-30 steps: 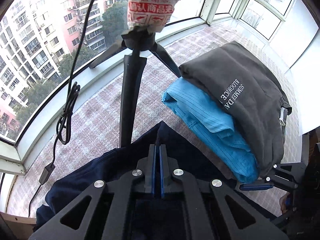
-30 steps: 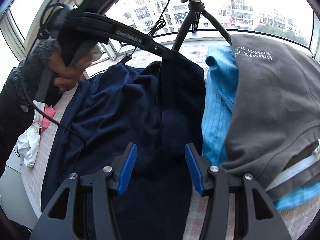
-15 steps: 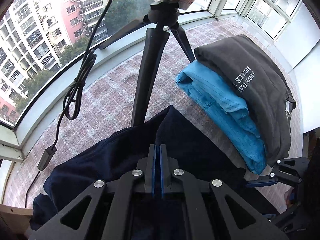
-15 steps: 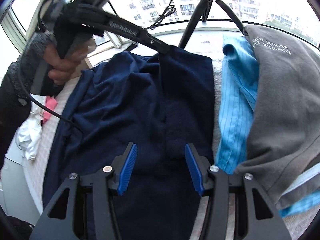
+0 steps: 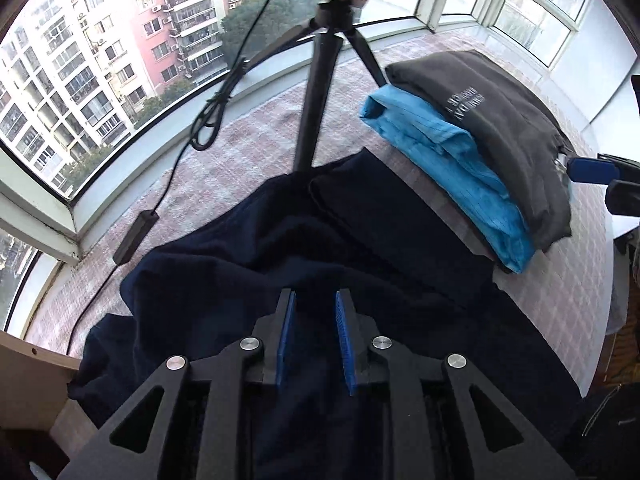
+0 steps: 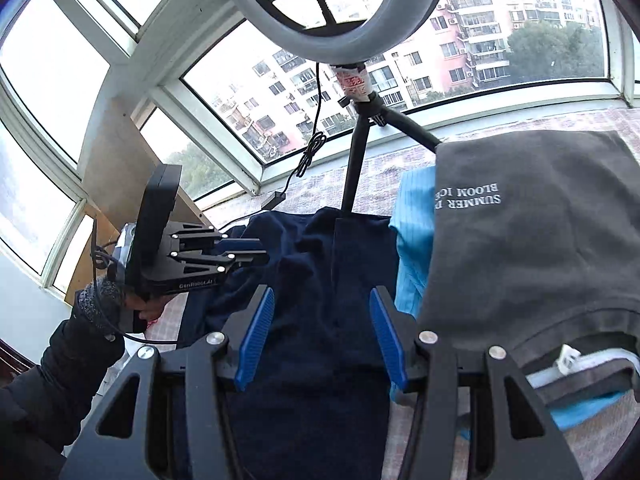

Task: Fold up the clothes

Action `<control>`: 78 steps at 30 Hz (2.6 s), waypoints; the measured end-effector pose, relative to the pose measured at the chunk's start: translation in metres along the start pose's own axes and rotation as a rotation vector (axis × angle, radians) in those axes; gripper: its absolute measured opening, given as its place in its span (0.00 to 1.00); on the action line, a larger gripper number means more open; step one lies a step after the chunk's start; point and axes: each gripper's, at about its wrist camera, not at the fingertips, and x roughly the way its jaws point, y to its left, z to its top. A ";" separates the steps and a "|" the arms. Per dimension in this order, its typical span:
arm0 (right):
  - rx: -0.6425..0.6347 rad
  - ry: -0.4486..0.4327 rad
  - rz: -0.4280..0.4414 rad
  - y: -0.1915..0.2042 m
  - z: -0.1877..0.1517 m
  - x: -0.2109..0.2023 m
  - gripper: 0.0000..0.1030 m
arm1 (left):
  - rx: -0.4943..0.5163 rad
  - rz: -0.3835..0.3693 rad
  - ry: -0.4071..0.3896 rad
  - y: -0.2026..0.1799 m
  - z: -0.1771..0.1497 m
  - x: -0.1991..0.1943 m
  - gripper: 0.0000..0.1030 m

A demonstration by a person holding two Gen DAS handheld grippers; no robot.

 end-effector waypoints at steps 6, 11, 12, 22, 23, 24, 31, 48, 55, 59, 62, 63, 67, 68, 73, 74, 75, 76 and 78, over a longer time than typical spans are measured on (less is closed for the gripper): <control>0.080 0.029 0.051 -0.006 -0.030 -0.011 0.48 | -0.001 -0.046 0.037 -0.011 0.014 0.014 0.28; 0.162 0.080 0.008 0.004 -0.061 0.034 0.48 | -0.035 -0.037 0.054 -0.004 0.035 0.031 0.30; 0.162 0.081 -0.041 0.007 -0.066 0.043 0.48 | -0.040 -0.033 0.058 -0.003 0.039 0.037 0.30; 0.035 0.158 -0.193 0.018 -0.084 0.087 0.48 | -0.085 -0.011 0.086 0.004 0.078 0.084 0.24; 0.014 0.169 -0.213 0.020 -0.086 0.090 0.48 | -0.080 -0.023 0.083 0.002 0.077 0.083 0.17; 0.007 0.179 -0.231 0.020 -0.088 0.093 0.48 | -0.076 -0.036 0.081 0.000 0.077 0.082 0.04; 0.008 0.201 -0.251 0.014 -0.090 0.099 0.49 | -0.103 -0.092 0.024 0.008 0.074 0.038 0.04; 0.019 0.213 -0.204 0.014 -0.091 0.096 0.53 | -0.169 -0.039 0.143 0.051 0.018 0.045 0.05; 0.125 0.182 -0.131 -0.008 -0.089 0.082 0.52 | -0.176 -0.022 0.116 0.055 0.018 0.038 0.19; 0.105 0.132 -0.115 -0.006 -0.084 0.068 0.34 | -0.145 -0.017 0.089 0.046 0.008 0.020 0.20; 0.058 0.114 -0.136 0.001 -0.080 0.064 0.34 | -0.126 -0.099 0.112 0.029 -0.012 0.020 0.28; 0.047 0.117 -0.139 0.002 -0.077 0.068 0.34 | -0.117 -0.126 0.125 0.022 -0.019 0.023 0.28; 0.032 0.143 -0.145 0.004 -0.068 0.081 0.34 | -0.076 -0.179 0.176 -0.001 -0.038 0.045 0.28; 0.041 0.151 -0.133 0.002 -0.067 0.083 0.34 | -0.068 -0.184 0.186 -0.005 -0.041 0.051 0.28; 0.057 0.162 -0.153 -0.001 -0.066 0.091 0.34 | -0.080 -0.216 0.163 -0.009 -0.037 0.066 0.28; 0.055 0.164 -0.160 0.000 -0.066 0.092 0.34 | -0.082 -0.224 0.158 -0.009 -0.035 0.067 0.28; 0.049 0.166 -0.168 0.000 -0.066 0.092 0.34 | -0.083 -0.231 0.152 -0.010 -0.033 0.068 0.28; 0.040 0.167 -0.180 0.001 -0.067 0.092 0.34 | -0.080 -0.234 0.147 -0.010 -0.032 0.069 0.28; 0.023 0.168 -0.204 0.002 -0.068 0.092 0.34 | -0.054 -0.217 0.152 -0.014 -0.031 0.068 0.19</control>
